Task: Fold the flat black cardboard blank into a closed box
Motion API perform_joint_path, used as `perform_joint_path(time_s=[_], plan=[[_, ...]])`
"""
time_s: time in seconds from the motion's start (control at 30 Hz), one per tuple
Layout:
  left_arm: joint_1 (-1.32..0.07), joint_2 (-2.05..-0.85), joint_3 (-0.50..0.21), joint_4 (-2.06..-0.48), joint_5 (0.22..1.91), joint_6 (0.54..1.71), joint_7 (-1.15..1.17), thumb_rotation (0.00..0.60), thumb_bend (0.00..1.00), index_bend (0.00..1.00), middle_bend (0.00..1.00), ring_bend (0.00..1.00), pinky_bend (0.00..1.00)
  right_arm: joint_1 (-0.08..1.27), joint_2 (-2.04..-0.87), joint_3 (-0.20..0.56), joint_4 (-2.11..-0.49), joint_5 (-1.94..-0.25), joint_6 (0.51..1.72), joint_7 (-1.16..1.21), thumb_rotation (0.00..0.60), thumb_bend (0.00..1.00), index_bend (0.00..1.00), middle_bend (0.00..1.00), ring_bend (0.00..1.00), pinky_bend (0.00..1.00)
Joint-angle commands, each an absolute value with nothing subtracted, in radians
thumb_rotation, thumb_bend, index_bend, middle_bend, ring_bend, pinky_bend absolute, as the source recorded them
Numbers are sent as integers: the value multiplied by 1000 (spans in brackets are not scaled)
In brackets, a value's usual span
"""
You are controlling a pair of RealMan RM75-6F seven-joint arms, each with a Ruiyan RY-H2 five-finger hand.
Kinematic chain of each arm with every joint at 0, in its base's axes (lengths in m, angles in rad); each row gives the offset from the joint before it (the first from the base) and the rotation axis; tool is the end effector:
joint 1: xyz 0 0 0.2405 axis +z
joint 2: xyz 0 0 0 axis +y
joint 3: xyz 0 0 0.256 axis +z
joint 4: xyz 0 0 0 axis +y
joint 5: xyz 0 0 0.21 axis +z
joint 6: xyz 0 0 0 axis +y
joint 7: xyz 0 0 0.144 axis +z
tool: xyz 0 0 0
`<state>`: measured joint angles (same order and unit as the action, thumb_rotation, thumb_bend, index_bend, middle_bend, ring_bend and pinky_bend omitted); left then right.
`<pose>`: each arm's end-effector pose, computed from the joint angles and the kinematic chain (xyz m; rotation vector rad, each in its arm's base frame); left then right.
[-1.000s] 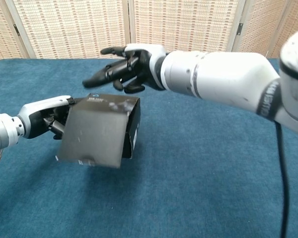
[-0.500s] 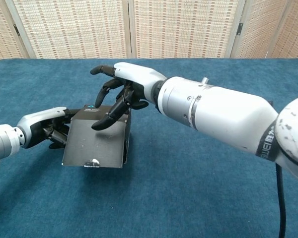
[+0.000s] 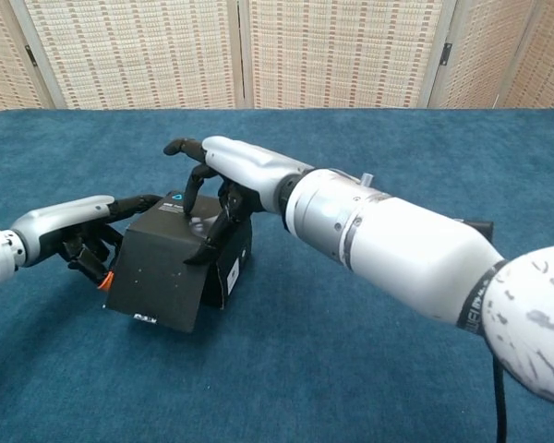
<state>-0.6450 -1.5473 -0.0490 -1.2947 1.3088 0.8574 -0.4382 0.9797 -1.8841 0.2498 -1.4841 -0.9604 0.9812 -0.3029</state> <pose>-0.2261 0.3191 -0.0304 -1.7077 -1.5931 -1.0373 -0.0053 -0.3040 -0.1050 1.9823 -1.2535 1.2345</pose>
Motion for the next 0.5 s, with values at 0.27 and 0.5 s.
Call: perform_joint_path(time_s=[0.27,0.5], plan=[[-607,-1483,-59,-1397,1236,955,-75,600,171,0,0,659,919,948,-1958,225,-1439,-1044,1085,-373,600,0,100,334,753,1000],[-595,-1452,-71,-1442,1221,955,-55,600,174,0,0,656,919,935,-2044,196,-1334,-1136,1176,-463,600,0,134,342,753,1000]])
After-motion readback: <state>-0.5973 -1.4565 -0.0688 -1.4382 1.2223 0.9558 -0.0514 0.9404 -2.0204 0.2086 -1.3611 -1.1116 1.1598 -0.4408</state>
